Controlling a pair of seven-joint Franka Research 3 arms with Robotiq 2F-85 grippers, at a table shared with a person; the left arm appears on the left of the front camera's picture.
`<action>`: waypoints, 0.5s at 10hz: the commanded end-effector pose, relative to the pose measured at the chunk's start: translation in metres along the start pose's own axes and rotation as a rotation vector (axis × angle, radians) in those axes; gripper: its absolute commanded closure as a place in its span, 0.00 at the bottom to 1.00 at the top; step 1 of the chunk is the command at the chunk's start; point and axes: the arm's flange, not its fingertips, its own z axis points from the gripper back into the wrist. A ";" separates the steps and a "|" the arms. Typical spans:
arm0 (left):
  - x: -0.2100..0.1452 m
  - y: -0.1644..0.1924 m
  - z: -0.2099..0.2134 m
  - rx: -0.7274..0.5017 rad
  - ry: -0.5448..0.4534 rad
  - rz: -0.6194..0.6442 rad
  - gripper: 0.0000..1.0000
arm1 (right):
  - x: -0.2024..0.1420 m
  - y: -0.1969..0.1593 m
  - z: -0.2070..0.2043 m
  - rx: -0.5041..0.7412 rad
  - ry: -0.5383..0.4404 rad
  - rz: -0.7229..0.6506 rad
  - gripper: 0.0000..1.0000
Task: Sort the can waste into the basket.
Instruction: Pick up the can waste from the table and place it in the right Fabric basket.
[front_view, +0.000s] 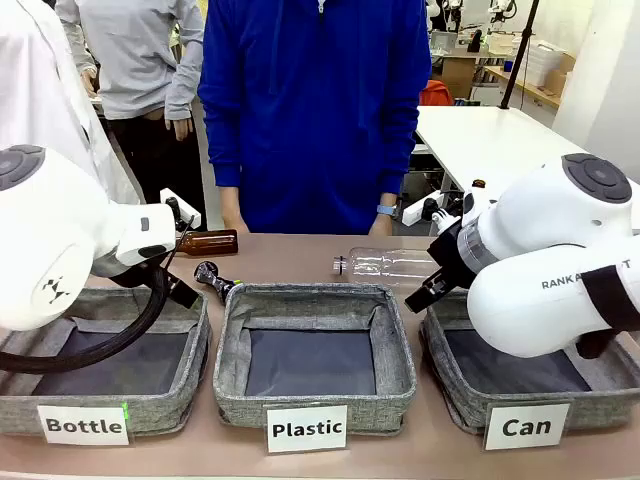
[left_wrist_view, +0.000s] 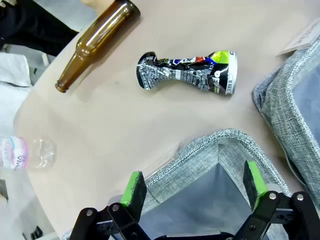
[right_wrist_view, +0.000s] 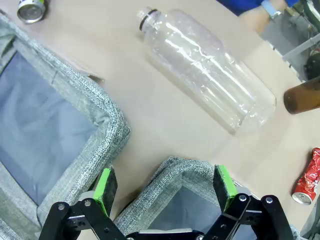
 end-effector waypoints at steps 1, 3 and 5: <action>0.000 0.000 0.000 0.000 0.000 0.000 0.00 | 0.000 0.000 0.000 0.000 0.000 0.000 0.00; 0.000 0.000 0.000 0.000 0.000 0.000 0.00 | 0.000 0.000 0.000 0.000 0.000 0.000 0.00; 0.000 0.000 0.000 0.000 0.000 0.000 0.00 | 0.000 0.000 0.000 0.000 0.000 0.000 0.00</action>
